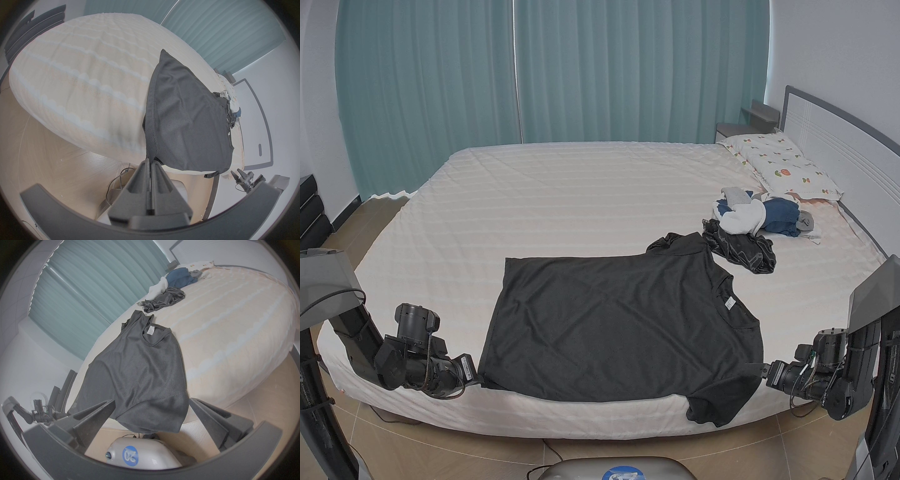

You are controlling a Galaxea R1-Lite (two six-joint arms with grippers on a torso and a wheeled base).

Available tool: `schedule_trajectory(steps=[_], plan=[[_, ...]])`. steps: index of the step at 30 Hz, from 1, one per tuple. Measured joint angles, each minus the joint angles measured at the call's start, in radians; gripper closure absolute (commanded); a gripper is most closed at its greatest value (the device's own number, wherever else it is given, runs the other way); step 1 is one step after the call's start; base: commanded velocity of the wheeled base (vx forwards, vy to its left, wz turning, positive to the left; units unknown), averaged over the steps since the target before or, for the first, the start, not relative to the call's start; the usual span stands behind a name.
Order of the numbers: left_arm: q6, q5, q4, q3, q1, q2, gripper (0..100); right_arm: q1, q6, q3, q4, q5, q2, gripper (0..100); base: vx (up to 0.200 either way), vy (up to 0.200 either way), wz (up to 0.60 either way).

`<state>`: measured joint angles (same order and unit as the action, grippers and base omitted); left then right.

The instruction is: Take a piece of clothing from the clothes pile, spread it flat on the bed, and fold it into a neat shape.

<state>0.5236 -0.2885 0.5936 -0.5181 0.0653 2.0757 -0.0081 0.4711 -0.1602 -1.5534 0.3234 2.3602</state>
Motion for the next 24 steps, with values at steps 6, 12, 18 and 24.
schedule_trajectory(steps=[6, 12, 18, 24], plan=[[0.000, -0.014, -0.001, -0.001, -0.002, 0.000, 100, -0.013, -0.053, -0.047, 0.000, 0.004, 0.046, 0, 0.000, 0.000, 0.00], [0.002, -0.015, -0.001, -0.004, -0.003, 0.001, 100, -0.024, -0.057, -0.092, 0.000, 0.004, 0.085, 0, 0.000, 0.000, 0.00], [0.002, -0.015, -0.002, -0.005, -0.002, 0.003, 100, -0.027, -0.057, -0.150, 0.015, 0.004, 0.107, 100, 0.000, 0.000, 0.00], [0.003, -0.015, -0.001, -0.006, -0.002, 0.003, 100, -0.032, -0.056, -0.219, 0.051, 0.004, 0.110, 100, 0.000, 0.000, 0.00]])
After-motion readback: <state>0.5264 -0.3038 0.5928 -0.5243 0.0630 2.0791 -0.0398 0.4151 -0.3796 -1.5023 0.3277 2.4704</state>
